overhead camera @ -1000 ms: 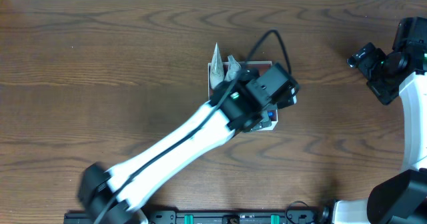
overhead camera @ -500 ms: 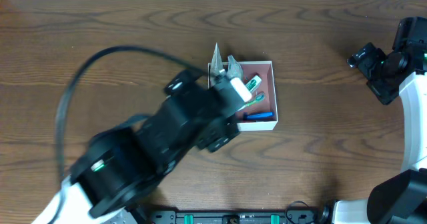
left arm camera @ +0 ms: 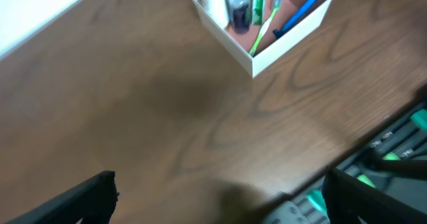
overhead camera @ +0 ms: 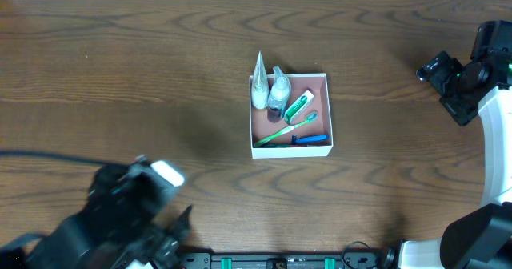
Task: Pack container
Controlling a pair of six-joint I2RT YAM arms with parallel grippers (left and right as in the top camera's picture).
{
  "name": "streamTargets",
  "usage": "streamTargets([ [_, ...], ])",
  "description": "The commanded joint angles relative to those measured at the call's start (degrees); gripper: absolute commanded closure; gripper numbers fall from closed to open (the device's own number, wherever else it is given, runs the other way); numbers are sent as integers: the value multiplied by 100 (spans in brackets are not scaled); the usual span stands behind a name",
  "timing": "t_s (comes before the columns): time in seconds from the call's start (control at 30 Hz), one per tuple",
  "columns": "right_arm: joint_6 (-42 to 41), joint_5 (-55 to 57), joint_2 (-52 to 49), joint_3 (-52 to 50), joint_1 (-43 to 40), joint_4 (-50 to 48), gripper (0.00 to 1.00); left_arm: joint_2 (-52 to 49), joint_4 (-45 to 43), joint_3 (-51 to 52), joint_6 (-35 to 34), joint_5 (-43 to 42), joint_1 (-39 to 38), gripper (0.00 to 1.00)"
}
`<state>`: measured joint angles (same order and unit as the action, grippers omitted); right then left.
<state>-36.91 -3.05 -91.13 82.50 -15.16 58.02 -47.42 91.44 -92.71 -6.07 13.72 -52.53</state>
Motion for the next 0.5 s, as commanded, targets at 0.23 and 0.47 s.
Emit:
streamTargets([
  [0.23, -76, -20, -33, 59, -22, 4, 1, 922, 138, 660, -2328, 24, 981, 2],
  [0.47, -76, -20, -33, 59, -22, 4, 1, 1784, -1093, 1947, -1989, -490, 2337, 2],
])
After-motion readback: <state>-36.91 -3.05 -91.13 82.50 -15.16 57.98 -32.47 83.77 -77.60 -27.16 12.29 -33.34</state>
